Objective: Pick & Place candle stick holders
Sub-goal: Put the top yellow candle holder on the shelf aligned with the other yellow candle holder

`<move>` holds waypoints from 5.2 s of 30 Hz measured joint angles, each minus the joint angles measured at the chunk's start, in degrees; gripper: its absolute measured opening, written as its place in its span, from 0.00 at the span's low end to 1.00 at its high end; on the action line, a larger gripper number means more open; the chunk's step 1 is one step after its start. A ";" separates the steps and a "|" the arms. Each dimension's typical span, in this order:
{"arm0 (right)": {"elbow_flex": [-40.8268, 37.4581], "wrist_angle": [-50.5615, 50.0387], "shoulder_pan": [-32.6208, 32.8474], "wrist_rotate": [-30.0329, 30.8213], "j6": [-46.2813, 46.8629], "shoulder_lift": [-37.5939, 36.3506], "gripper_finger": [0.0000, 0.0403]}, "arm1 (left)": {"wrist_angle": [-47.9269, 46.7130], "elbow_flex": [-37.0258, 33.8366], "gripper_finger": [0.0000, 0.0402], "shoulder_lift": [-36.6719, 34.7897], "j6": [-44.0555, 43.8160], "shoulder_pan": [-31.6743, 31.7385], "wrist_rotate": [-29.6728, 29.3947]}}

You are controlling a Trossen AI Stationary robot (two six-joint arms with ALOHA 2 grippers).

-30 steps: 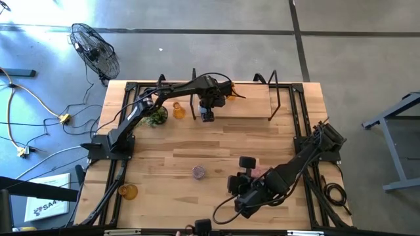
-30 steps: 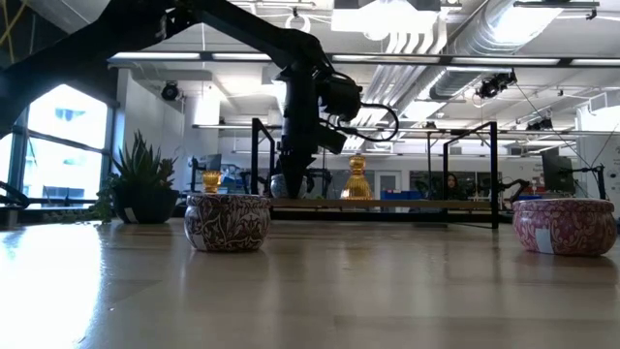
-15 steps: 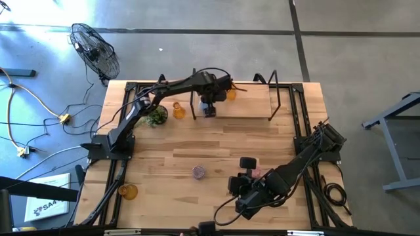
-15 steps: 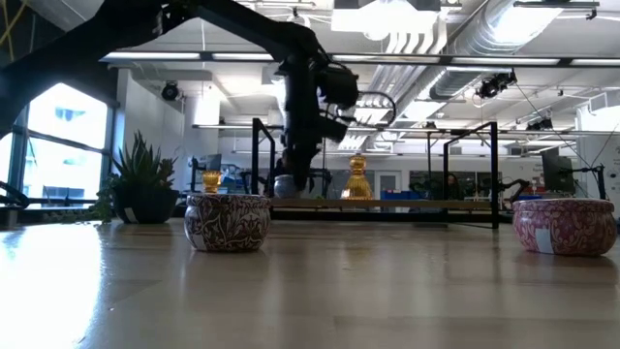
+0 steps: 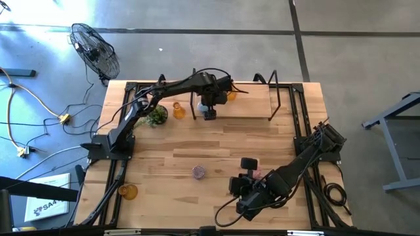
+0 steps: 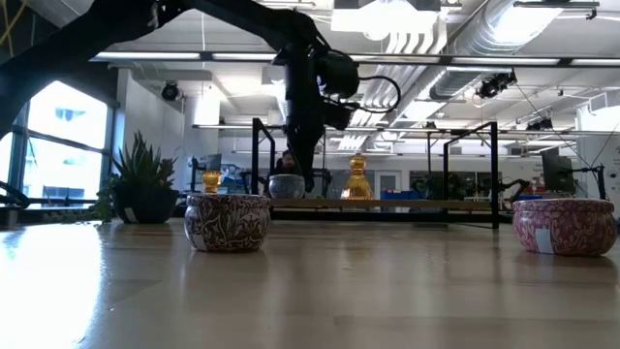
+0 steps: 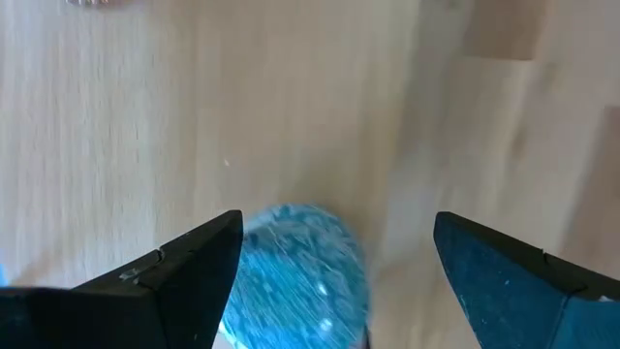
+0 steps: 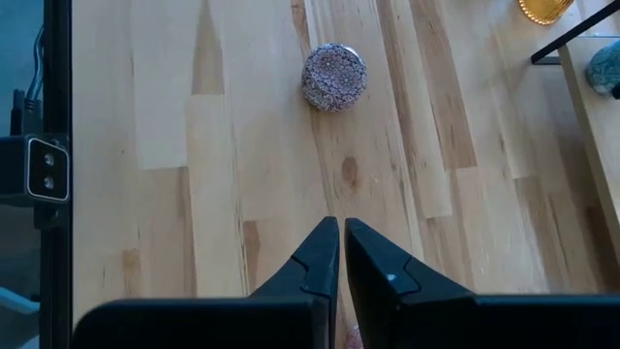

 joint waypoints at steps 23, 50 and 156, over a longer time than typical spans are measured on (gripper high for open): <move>0.00 -2.00 3.33 6.00 0.36 -2.29 0.04 | -6.27 0.06 0.83 -24.92 -0.10 -3.71 -0.07; 0.00 -5.10 4.69 10.45 3.84 -2.95 0.04 | -18.08 -5.26 0.83 -34.70 3.84 15.70 9.21; 0.02 -4.64 4.63 11.60 4.55 -2.86 0.04 | 9.31 -43.83 0.39 -23.73 -1.28 15.58 3.65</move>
